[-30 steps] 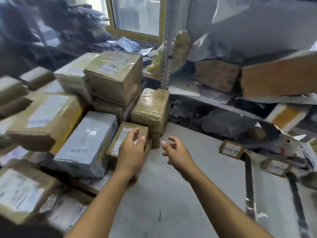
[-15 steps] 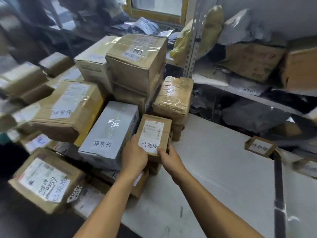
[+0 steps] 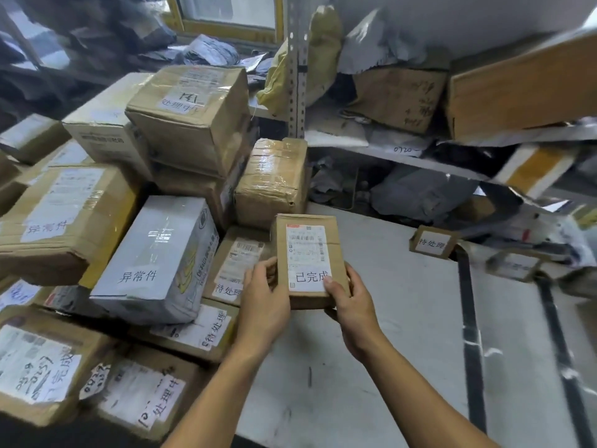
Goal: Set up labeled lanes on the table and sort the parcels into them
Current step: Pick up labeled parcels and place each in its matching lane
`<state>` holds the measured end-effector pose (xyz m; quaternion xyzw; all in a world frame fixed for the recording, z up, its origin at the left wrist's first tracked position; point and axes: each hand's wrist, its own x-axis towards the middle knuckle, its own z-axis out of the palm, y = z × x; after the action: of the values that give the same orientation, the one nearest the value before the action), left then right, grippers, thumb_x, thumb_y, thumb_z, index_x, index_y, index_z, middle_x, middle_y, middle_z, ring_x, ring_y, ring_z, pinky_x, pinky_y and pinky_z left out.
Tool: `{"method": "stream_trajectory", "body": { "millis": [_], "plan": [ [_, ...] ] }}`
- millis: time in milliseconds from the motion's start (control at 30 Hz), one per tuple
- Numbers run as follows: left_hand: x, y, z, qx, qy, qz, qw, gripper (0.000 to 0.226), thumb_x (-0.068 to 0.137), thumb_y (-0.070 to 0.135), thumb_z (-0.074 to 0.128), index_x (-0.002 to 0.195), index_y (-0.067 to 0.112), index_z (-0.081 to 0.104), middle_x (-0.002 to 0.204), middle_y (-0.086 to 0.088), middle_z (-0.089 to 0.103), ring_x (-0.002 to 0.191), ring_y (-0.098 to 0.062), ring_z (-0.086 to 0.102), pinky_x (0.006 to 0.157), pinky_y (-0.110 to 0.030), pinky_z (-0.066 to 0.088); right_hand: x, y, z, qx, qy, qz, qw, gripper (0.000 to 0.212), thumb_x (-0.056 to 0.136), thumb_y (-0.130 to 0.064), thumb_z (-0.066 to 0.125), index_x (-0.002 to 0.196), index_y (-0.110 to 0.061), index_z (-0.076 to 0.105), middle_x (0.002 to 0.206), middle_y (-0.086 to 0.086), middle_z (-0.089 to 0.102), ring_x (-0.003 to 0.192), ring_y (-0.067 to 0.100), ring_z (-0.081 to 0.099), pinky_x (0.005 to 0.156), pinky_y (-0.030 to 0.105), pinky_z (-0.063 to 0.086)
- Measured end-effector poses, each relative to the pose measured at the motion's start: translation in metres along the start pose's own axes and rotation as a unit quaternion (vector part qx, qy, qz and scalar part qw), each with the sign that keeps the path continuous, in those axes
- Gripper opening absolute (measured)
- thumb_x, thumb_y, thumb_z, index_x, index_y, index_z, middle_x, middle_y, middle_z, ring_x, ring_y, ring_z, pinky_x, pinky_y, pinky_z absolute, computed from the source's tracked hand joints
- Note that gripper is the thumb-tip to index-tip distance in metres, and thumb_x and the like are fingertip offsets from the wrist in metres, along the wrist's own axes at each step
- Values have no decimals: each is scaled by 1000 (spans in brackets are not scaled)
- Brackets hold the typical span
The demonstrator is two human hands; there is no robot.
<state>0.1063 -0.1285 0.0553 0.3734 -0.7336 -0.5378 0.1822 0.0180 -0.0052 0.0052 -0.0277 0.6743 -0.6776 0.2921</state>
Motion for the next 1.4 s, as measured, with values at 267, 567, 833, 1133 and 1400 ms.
{"method": "stream_trajectory", "body": {
  "millis": [267, 567, 833, 1133, 1400],
  "plan": [
    [-65, 60, 118, -54, -110, 83, 989, 37, 95, 8, 49, 125, 30, 55, 124, 6, 59, 110, 0, 56, 80, -9, 48, -43, -24, -161, 11, 130, -60, 990, 37, 88, -42, 67, 122, -27, 63, 111, -6, 74, 107, 16, 69, 89, 36, 57],
    [-180, 112, 280, -62, -240, 108, 963, 23, 100, 32, 52, 118, 46, 48, 126, 17, 52, 100, 14, 54, 64, 1, 43, -136, -33, -362, 27, 264, -94, 960, 42, 77, -54, 65, 110, -28, 70, 106, -8, 76, 101, 12, 71, 94, 40, 56],
    [-258, 137, 382, -23, -316, 138, 939, 45, 102, 38, 45, 146, 33, 39, 153, 7, 41, 132, -9, 42, 96, -25, 36, -185, -11, -508, 39, 354, -99, 929, 17, 94, -30, 64, 110, -27, 70, 105, -6, 76, 101, 15, 72, 90, 37, 56],
    [-297, 125, 430, 3, -346, 135, 928, 46, 102, 39, 45, 147, 30, 39, 151, 6, 43, 124, -1, 40, 97, -21, 34, -199, 56, -580, 98, 409, 4, 907, 35, 95, -34, 63, 125, -16, 58, 113, 6, 71, 105, 22, 67, 96, 47, 54],
    [-298, 122, 443, 28, -340, 130, 931, 46, 102, 41, 42, 147, 31, 39, 151, 5, 43, 121, 1, 39, 80, -4, 31, -209, 71, -589, 164, 402, -29, 900, 21, 96, -35, 62, 112, -22, 67, 103, -2, 77, 99, 16, 72, 79, 34, 58]
  ]
}}
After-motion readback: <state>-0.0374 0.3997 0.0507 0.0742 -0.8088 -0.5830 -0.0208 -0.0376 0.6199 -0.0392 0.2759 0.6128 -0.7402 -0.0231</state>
